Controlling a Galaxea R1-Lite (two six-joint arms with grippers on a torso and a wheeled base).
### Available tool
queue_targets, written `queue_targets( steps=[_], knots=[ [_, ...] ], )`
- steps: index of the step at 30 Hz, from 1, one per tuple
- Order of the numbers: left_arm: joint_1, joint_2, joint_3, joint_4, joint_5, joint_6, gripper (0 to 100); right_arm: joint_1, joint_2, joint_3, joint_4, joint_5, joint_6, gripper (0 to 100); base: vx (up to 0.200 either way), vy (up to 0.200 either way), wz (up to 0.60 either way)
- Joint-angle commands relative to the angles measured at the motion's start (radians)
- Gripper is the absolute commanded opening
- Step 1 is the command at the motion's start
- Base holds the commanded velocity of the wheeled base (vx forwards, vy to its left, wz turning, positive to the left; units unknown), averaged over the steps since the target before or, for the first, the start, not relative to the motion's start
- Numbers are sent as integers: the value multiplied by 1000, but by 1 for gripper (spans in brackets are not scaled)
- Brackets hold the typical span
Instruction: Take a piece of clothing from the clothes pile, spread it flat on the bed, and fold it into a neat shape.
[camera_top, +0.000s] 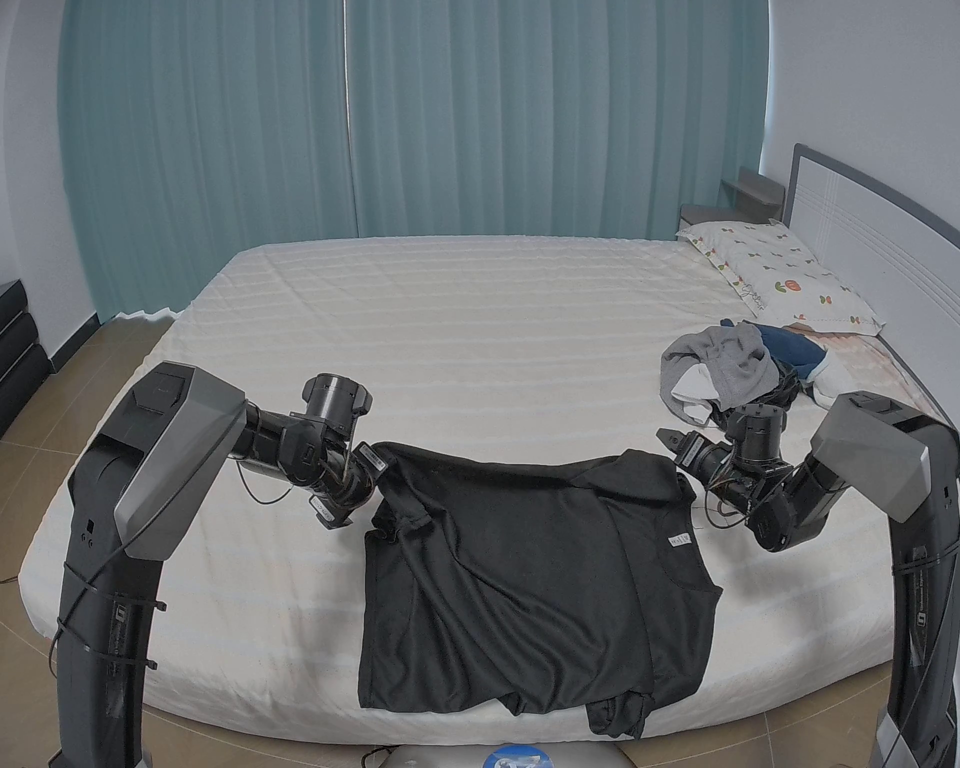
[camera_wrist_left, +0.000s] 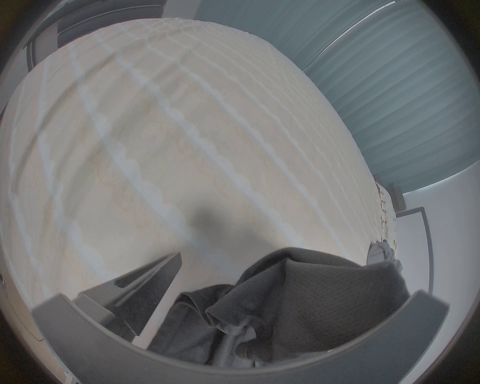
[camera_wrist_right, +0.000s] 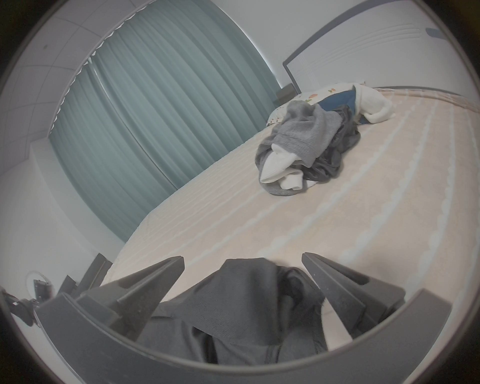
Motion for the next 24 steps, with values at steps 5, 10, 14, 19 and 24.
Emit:
queue_targets(
  steps=[5, 10, 14, 19, 24],
  knots=[
    [62, -52, -98, 192, -203, 44, 100, -35, -112, 148, 1, 40, 37, 100, 0, 0, 0],
    [77, 9, -292, 195, -143, 42, 100, -24, -141, 198, -8, 38, 132, 100, 0, 0, 0],
    [77, 52, -300, 85, -73, 52, 100, -23, -156, 215, -3, 40, 205, 100, 0, 0, 0],
    [71, 96, -300, 76, -59, 127, 100, -20, -112, 226, -5, 38, 210, 100, 0, 0, 0],
    [70, 112, -300, 80, -51, 130, 100, -9, -106, 248, -2, 40, 208, 100, 0, 0, 0]
  ],
)
